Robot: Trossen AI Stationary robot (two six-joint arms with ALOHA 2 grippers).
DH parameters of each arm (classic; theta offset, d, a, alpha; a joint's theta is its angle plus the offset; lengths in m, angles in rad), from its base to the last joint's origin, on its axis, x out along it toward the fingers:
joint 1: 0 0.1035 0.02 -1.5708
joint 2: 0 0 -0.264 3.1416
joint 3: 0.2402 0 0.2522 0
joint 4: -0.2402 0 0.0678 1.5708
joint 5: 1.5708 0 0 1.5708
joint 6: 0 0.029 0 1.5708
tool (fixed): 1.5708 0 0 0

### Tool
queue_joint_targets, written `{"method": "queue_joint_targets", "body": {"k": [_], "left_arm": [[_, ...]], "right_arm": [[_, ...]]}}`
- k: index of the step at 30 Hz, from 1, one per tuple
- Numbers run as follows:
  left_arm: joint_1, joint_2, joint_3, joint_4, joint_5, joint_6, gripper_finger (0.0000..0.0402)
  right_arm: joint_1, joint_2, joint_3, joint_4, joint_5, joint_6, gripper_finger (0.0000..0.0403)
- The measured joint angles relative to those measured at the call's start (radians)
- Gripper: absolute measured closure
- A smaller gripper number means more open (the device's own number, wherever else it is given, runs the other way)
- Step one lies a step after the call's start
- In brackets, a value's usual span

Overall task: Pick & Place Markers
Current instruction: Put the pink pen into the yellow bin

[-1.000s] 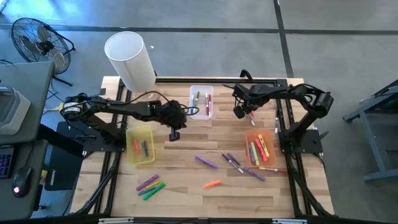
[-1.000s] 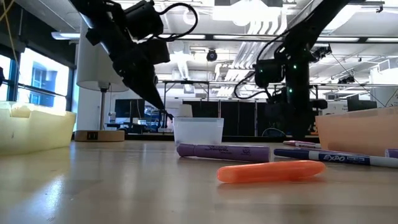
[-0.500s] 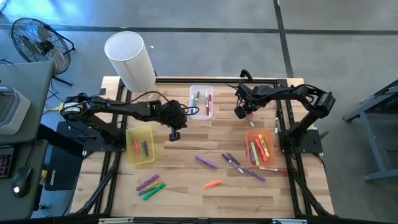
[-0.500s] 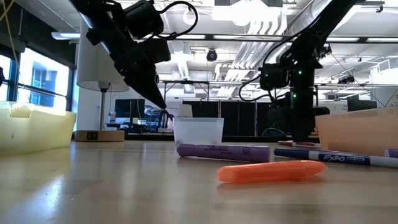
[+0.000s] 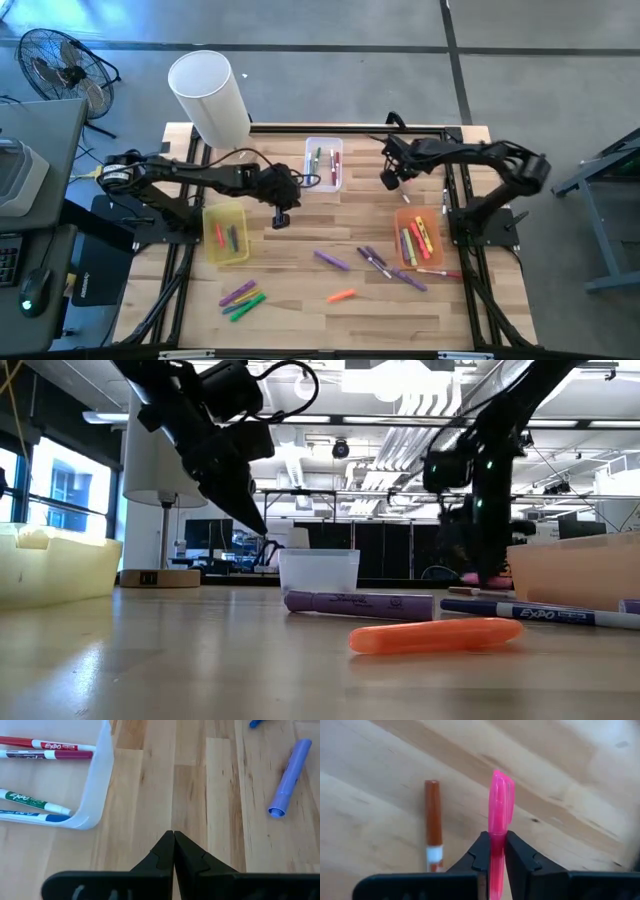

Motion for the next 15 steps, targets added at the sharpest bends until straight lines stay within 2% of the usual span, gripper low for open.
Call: {"method": "queue_joint_targets", "body": {"k": [9,15], "left_arm": [[-0.098,0.0,0.0,-0.058,-0.06,-0.007,0.0401],[-0.1,0.0,0.0,-0.112,-0.098,-0.031,0.0401]], "right_arm": [[0.149,-0.276,0.044,-0.107,0.07,0.108,0.0378],[0.338,-0.304,0.16,-0.098,0.162,0.132,0.0378]]}}
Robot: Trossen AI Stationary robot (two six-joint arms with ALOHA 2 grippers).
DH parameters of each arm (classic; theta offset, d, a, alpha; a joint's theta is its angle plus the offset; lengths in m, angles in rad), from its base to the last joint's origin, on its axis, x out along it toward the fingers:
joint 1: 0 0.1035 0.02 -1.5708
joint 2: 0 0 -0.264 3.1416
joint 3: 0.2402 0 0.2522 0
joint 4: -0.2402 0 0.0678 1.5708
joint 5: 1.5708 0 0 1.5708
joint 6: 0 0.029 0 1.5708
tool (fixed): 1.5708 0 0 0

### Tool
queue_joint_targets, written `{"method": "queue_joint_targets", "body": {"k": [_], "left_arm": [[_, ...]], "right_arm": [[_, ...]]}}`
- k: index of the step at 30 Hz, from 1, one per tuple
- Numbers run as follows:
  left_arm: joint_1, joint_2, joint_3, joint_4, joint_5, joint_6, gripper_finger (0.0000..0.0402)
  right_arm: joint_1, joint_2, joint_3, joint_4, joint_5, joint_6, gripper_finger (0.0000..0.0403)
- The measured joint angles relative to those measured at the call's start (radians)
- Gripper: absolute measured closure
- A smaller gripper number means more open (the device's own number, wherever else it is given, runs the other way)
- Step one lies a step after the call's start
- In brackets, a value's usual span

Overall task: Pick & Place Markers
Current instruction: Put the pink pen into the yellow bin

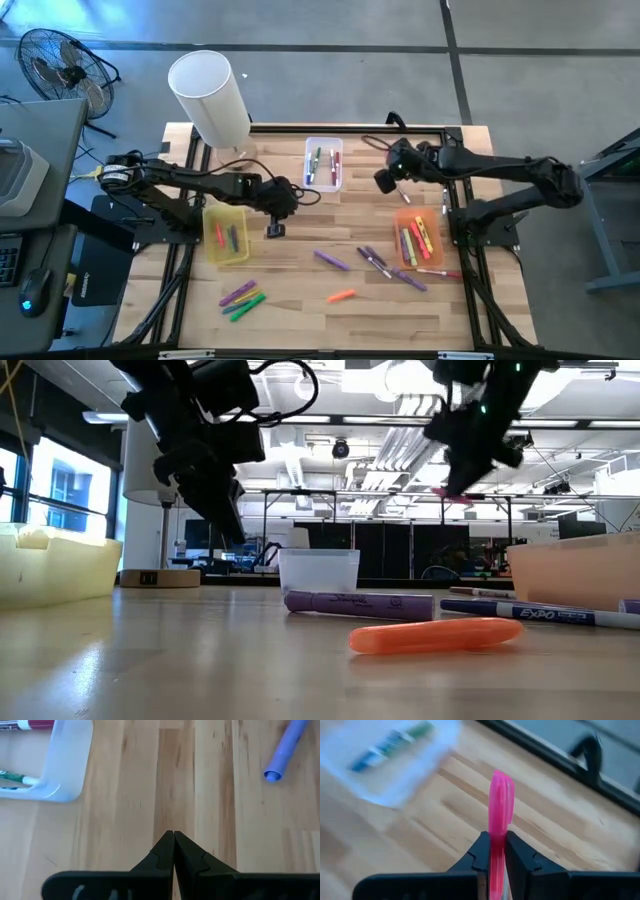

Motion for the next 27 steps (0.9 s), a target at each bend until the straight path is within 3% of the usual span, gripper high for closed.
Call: {"method": "queue_joint_targets", "body": {"k": [4,10,19,23,27], "left_arm": [[0.0,0.0,0.0,0.066,0.0,-0.017,0.0401],[0.0,-0.018,0.001,0.3,0.026,-0.058,0.0401],[-0.001,-0.016,0.0,0.623,0.303,-0.105,0.0402],[-0.003,-0.016,0.0,0.715,0.304,-0.13,0.0397],[-0.01,-0.016,0.0,0.771,0.294,-0.13,0.0364]], "right_arm": [[0.13,0.028,0.062,0.069,0.063,-0.005,0.0378],[0.278,0.068,0.076,0.226,0.131,-0.022,0.0376],[0.452,0.088,0.075,0.415,0.212,-0.05,0.0374],[0.504,0.089,0.075,0.501,0.24,-0.093,0.0375],[0.531,0.103,0.075,0.615,0.259,-0.169,0.0374]]}}
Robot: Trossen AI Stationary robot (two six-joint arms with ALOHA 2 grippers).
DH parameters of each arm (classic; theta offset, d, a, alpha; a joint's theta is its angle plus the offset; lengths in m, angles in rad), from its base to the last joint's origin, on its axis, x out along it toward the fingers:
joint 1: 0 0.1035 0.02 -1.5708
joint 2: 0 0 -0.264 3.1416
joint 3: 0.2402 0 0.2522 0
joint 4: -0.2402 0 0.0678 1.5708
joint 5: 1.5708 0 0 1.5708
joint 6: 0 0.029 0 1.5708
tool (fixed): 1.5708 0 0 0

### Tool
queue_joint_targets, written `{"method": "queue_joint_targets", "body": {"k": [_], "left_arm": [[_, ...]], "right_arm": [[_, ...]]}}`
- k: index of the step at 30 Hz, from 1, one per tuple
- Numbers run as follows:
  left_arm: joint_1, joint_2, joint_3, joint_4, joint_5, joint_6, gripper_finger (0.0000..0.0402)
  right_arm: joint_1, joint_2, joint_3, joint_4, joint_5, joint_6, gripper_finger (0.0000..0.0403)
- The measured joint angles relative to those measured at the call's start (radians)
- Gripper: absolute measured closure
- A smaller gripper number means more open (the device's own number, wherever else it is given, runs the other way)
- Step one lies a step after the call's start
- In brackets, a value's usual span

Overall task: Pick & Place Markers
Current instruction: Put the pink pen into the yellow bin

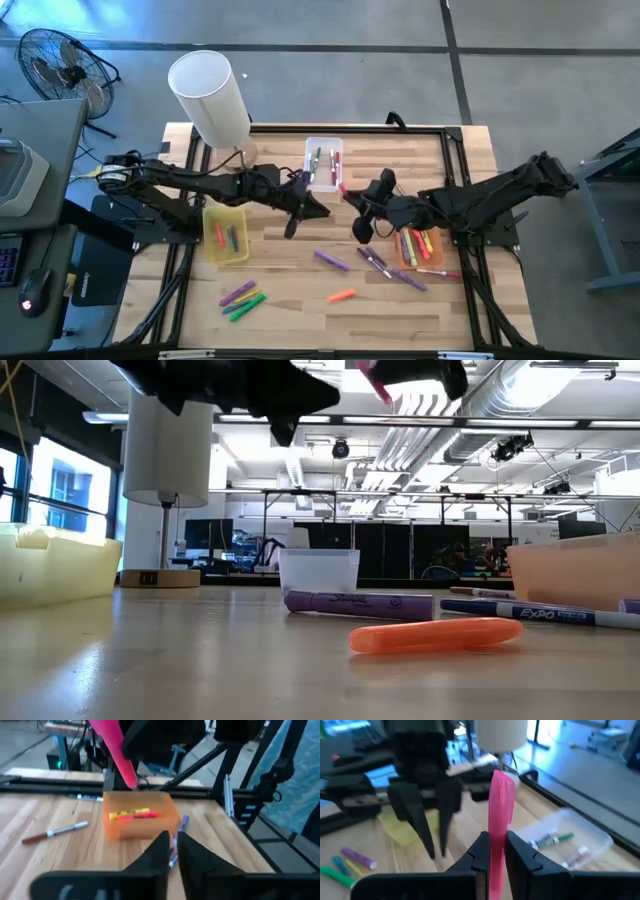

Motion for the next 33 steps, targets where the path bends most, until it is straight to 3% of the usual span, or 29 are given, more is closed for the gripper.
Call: {"method": "queue_joint_targets", "body": {"k": [8,13,33], "left_arm": [[0.0,0.039,-0.002,0.132,0.002,-0.003,0.0248],[0.002,0.067,-0.003,0.15,0.001,-0.034,0.0201],[-0.006,0.063,0.0,0.227,-0.032,-0.079,0.0187]], "right_arm": [[0.002,0.091,0.0,0.27,-0.088,-0.171,0.0374],[0.001,0.107,0.0,0.288,-0.083,-0.19,0.0372],[-0.001,0.147,0.0,0.37,-0.042,-0.24,0.037]]}}
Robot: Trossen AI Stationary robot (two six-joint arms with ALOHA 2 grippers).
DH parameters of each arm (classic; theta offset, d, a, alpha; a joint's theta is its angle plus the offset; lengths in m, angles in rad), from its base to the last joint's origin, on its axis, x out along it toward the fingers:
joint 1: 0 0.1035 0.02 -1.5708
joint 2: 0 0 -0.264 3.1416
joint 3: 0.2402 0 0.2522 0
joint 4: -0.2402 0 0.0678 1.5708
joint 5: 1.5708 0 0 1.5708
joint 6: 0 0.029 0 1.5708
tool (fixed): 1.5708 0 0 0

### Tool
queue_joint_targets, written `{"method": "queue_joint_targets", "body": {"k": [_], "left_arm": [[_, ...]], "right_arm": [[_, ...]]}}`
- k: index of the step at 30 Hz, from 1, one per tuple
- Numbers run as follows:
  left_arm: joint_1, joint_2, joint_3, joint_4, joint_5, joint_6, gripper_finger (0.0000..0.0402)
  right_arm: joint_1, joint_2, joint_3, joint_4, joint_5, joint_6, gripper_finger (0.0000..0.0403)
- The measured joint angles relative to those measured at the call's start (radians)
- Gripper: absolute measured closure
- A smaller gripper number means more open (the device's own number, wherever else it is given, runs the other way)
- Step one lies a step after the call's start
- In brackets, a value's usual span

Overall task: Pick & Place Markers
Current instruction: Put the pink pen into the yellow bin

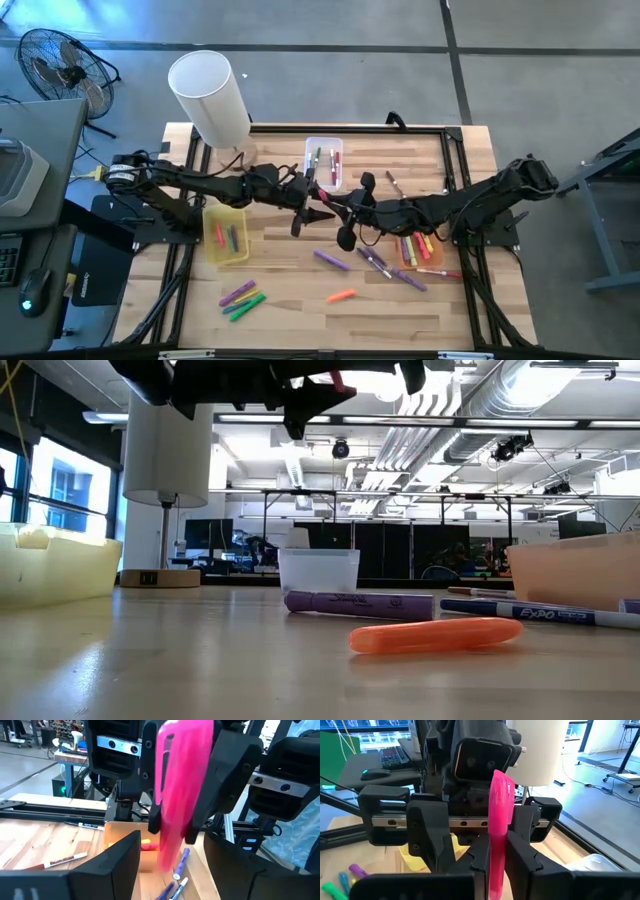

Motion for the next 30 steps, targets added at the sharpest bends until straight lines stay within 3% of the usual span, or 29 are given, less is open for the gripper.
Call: {"method": "queue_joint_targets", "body": {"k": [6,15,24,30], "left_arm": [[0.0,0.0,0.0,0.0,0.0,0.0,0.0234],[0.0,0.0,0.0,0.0,-0.001,0.004,0.0372],[0.0,0.0,0.0,-0.008,-0.01,-0.047,0.0346],[0.001,-0.001,0.0,-0.034,-0.007,-0.048,0.0371]], "right_arm": [[0.0,0.0,0.0,-0.001,-0.001,0.002,0.0371],[0.0,0.0,0.0,-0.004,-0.02,0.012,0.0372],[0.0,-0.001,0.0,-0.009,-0.023,0.006,0.0365],[-0.001,-0.001,0.0,-0.028,-0.023,0.018,0.0357]]}}
